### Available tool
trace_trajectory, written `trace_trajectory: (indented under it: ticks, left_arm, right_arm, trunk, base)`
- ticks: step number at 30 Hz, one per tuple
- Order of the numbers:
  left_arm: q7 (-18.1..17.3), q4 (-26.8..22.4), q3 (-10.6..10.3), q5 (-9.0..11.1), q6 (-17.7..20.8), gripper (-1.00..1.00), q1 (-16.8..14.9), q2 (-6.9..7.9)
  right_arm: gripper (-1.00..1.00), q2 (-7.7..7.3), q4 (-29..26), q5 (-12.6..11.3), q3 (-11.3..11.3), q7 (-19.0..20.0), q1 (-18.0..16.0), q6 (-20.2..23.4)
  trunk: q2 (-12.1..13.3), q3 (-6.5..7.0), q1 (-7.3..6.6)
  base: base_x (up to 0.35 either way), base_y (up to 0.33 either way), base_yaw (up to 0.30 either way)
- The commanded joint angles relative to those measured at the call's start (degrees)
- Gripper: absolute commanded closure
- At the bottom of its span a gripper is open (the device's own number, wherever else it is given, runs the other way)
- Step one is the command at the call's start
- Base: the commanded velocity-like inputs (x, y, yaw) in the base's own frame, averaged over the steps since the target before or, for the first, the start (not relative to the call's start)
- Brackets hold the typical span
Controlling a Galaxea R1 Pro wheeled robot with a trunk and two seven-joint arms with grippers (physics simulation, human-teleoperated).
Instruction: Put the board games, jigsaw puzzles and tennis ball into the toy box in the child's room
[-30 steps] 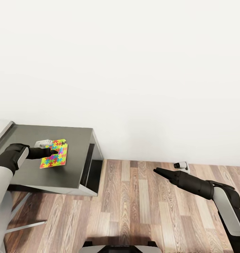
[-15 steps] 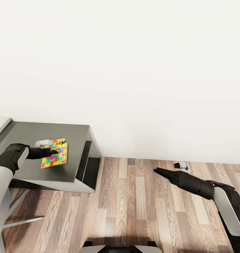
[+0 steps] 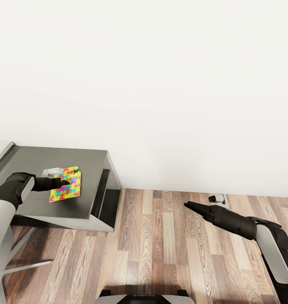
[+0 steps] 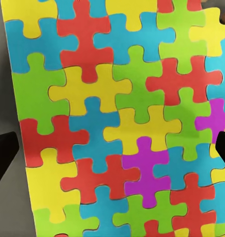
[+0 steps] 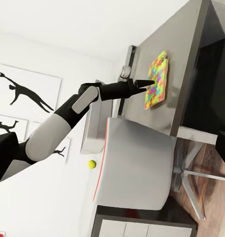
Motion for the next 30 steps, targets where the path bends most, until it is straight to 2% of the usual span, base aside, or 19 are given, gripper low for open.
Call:
trace_trajectory:
  ticks: [1,5,7,12,13,15,18,23,30]
  left_arm:
    - [-0.20,-0.04,0.25,0.09,0.50,-1.00,0.00,-0.05]
    - [-0.36,-0.04,0.28,0.09,0.75,-1.00,0.00,0.03]
    - [-0.35,-0.05,0.30,0.09,0.78,-1.00,0.00,0.03]
    - [-0.37,-0.04,0.26,0.09,0.84,-1.00,0.00,0.03]
    - [-0.37,-0.05,0.26,0.09,0.84,-1.00,0.00,0.03]
    - [-0.38,-0.05,0.25,0.09,0.89,-1.00,0.00,0.03]
    - [-0.39,-0.05,0.25,0.13,0.92,-1.00,0.00,0.03]
    - [-0.63,-0.05,0.36,0.18,1.07,-1.00,0.00,0.07]
    - [-5.55,0.00,0.26,0.09,1.23,-1.00,0.00,0.12]
  right_arm:
    - [-1.00,0.02,-0.01,0.18,-0.04,0.25,-0.04,0.19]
    - [-1.00,0.28,0.10,0.56,-0.01,-0.67,-0.04,0.12]
    - [-1.00,0.41,0.79,0.57,-0.06,-2.98,-0.04,0.03]
    - [-1.00,0.71,4.71,0.19,-0.07,-20.54,0.02,0.19]
    - [-1.00,0.73,5.10,0.02,-0.06,-23.06,0.03,0.19]
    - [-1.00,0.79,5.38,-0.12,0.01,-25.28,0.04,0.19]
    - [-1.00,0.82,5.64,-0.23,0.11,-27.13,0.05,0.19]
    - [-1.00,0.85,5.64,-0.26,0.15,-27.52,0.05,0.19]
    - [-1.00,0.86,5.62,-0.26,0.14,-27.51,0.05,0.19]
  trunk:
    - [-0.08,-0.08,0.04]
    - [-0.08,-0.08,0.04]
    - [-0.08,-0.08,0.04]
    - [-0.08,-0.08,0.04]
    - [-0.08,-0.08,0.04]
    - [-0.08,-0.08,0.04]
    - [-0.08,-0.08,0.04]
    - [-0.08,-0.08,0.04]
    - [-0.08,-0.08,0.04]
  base:
    - [0.000,0.000,0.000]
    - [0.000,0.000,0.000]
    - [0.000,0.000,0.000]
    - [0.000,0.000,0.000]
    - [0.000,0.000,0.000]
    - [0.000,0.000,0.000]
    - [0.000,0.000,0.000]
    - [0.000,0.000,0.000]
    - [0.000,0.000,0.000]
